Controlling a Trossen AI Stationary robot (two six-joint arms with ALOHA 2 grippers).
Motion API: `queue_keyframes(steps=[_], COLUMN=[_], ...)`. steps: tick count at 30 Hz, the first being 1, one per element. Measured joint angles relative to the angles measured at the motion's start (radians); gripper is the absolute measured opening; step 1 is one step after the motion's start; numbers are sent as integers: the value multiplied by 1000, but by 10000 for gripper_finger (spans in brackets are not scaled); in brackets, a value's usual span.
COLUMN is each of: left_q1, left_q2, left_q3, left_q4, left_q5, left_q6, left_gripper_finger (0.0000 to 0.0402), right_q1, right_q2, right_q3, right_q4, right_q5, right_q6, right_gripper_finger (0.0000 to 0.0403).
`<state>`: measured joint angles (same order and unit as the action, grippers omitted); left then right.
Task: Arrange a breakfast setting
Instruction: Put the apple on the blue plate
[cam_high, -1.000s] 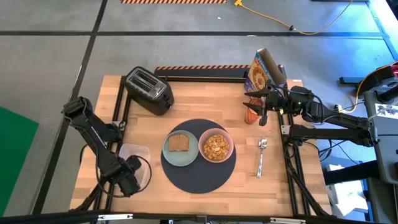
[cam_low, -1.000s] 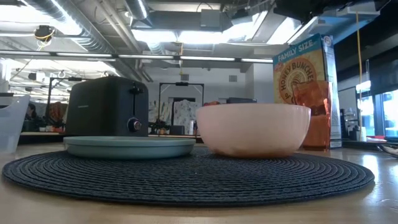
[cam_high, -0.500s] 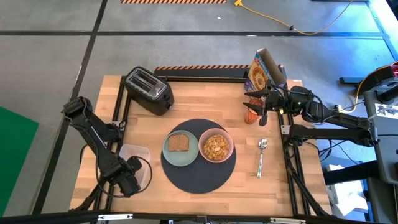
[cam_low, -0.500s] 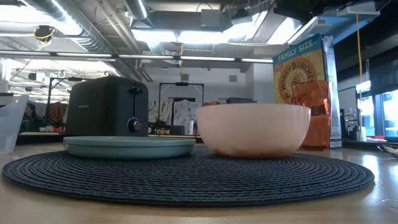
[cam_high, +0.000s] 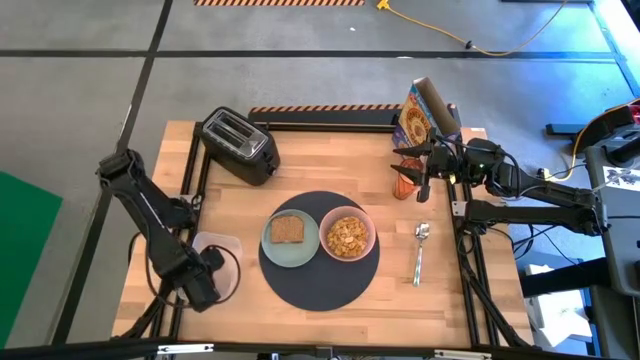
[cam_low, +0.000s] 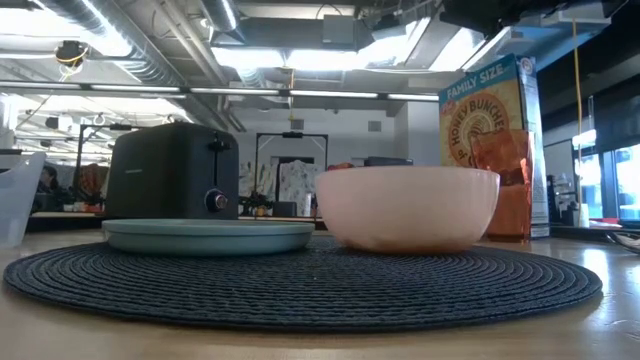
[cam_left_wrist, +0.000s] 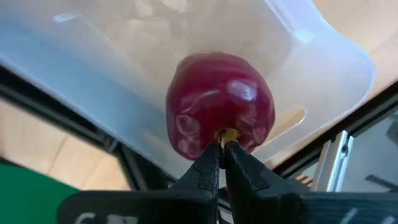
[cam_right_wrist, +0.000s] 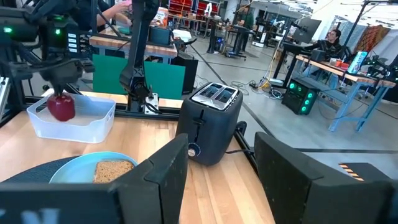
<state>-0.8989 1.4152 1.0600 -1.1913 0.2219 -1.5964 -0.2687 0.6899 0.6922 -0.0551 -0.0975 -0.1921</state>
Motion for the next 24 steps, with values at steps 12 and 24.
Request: queue_keyframes(steps=[12,24], left_q1=[171,516], left_q2=[-104,-105], left_q3=[43,148], left_q4=[-52,30], left_q5=[-132,-312], left_q6=[-6,346], left_gripper_finger=[4,4], right_q1=[0,0], right_q2=[0,0], right_q3=[0,0], right_q4=[2,1], right_q5=[2,3], right_q6=[-22,-22], right_gripper_finger=[174,174])
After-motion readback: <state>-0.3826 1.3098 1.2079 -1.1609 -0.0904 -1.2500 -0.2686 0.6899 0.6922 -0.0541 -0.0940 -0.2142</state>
